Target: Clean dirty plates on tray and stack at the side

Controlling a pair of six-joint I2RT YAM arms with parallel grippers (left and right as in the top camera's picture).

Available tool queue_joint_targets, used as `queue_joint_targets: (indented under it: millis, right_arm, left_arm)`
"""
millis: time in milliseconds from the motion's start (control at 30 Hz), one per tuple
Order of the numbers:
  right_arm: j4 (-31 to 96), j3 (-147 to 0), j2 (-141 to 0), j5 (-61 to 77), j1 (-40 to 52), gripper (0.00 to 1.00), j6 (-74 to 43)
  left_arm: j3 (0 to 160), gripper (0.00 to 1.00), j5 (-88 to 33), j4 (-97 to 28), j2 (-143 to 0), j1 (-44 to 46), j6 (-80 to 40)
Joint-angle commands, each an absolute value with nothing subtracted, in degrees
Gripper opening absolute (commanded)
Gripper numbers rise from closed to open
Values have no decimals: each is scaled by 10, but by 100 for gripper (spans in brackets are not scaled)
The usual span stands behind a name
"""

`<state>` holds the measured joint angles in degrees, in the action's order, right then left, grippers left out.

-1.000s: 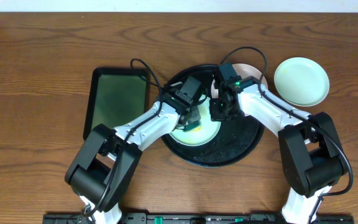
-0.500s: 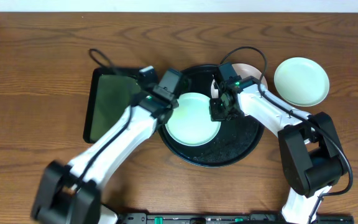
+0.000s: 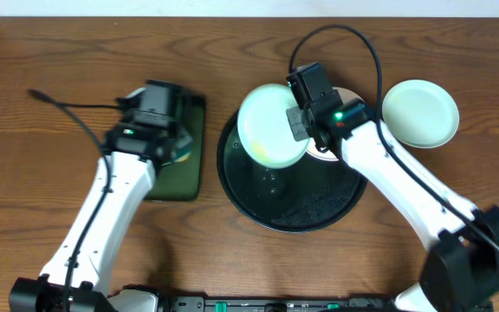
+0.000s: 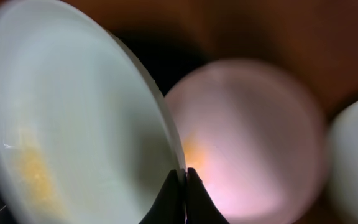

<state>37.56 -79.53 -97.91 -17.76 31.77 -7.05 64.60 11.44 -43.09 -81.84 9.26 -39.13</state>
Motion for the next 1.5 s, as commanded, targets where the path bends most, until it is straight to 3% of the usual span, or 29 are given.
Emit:
queue_joint_targets:
  millis: [0, 200, 500, 700, 800, 933, 1100, 1333, 1467]
  right_arm:
    - [355, -804, -952, -359, 350, 1, 46]
    - [246, -804, -944, -541, 410, 1, 260]
    - [108, -804, -944, -570, 475, 1, 526]
    - [36, -804, -944, -607, 494, 1, 615]
    - [30, -804, -944, -612, 495, 1, 606]
    - [98, -804, -944, -585, 484, 1, 485]
    - [211, -804, -965, -420, 434, 1, 366]
    - [93, -804, -957, -534, 409, 1, 352]
    - [93, -804, -947, -426, 388, 1, 304]
  left_arm:
    - [641, 8, 107, -450, -812, 42, -382]
    - [640, 8, 107, -478, -812, -23, -381]
    - [640, 8, 107, -478, -812, -32, -375]
    - [640, 8, 107, -482, -812, -32, -375]
    - [640, 8, 107, -482, -812, -32, -375]
    - [640, 8, 107, -482, -812, -32, -366]
    - [640, 8, 107, -481, -812, -32, -364]
    - [640, 8, 107, -482, -812, -32, -364]
    - [640, 8, 107, -482, -812, -32, -364]
